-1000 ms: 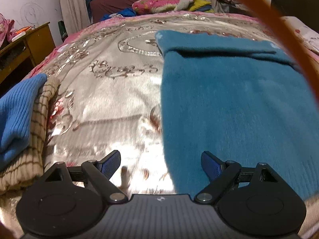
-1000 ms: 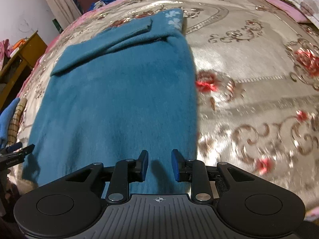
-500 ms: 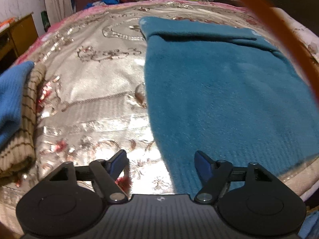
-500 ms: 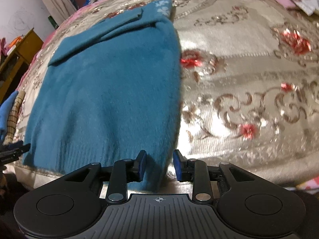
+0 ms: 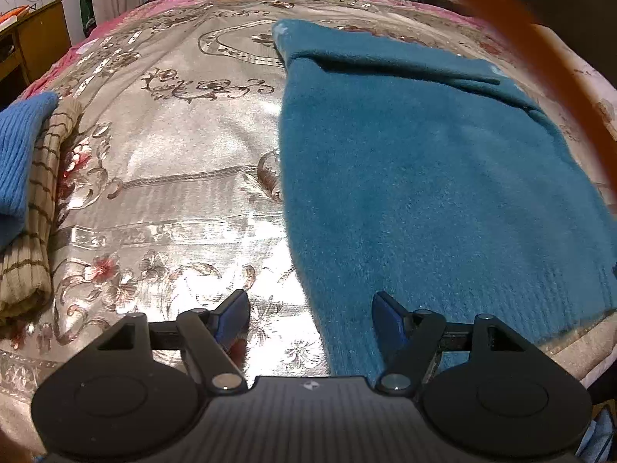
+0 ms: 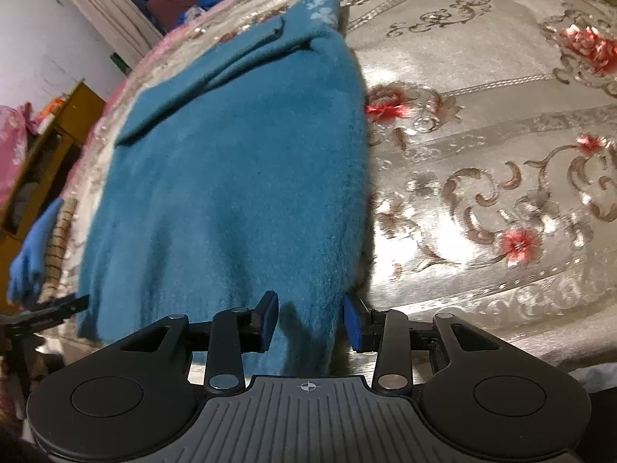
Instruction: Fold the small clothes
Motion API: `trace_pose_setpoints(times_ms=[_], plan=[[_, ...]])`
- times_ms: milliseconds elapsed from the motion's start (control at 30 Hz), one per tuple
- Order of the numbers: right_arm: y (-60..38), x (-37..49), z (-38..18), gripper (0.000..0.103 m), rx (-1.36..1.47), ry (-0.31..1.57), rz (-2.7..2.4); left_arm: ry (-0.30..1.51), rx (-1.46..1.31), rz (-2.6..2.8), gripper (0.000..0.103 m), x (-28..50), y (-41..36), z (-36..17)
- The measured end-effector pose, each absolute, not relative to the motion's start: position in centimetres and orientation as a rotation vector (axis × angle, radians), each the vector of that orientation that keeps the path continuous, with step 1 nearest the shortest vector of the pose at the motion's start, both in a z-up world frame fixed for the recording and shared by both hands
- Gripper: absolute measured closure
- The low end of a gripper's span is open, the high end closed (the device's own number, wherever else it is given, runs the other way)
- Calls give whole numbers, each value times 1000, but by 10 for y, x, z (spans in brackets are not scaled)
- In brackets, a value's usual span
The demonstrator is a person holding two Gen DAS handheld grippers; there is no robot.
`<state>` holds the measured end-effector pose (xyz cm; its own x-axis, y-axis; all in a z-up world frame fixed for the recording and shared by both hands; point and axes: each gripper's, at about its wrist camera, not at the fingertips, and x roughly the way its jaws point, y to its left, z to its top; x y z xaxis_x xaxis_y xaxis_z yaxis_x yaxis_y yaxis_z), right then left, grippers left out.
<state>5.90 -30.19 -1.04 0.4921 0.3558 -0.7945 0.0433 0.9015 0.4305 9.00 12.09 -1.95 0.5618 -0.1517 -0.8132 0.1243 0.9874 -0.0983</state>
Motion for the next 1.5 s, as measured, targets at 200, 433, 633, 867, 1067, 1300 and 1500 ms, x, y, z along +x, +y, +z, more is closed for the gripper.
trace_pose_setpoints(times_ms=[200, 433, 633, 867, 1067, 1300, 1500], plan=[[-311, 61, -17, 66, 519, 1029, 216, 969, -107, -245, 52, 88, 125, -16], [-321, 62, -18, 66, 564, 1009, 224, 984, -234, -257, 52, 90, 137, -17], [-322, 67, -28, 66, 658, 980, 268, 980, -260, -289, 52, 90, 136, -16], [-332, 68, -36, 66, 751, 980, 283, 1005, -250, -320, 52, 97, 129, -19], [-329, 70, -39, 68, 807, 948, 336, 1007, -266, -331, 52, 98, 132, -18], [-325, 73, -40, 69, 817, 941, 346, 1008, -400, -355, 54, 101, 145, -21], [-318, 79, -45, 67, 808, 958, 349, 1015, -352, -356, 55, 104, 137, -23]])
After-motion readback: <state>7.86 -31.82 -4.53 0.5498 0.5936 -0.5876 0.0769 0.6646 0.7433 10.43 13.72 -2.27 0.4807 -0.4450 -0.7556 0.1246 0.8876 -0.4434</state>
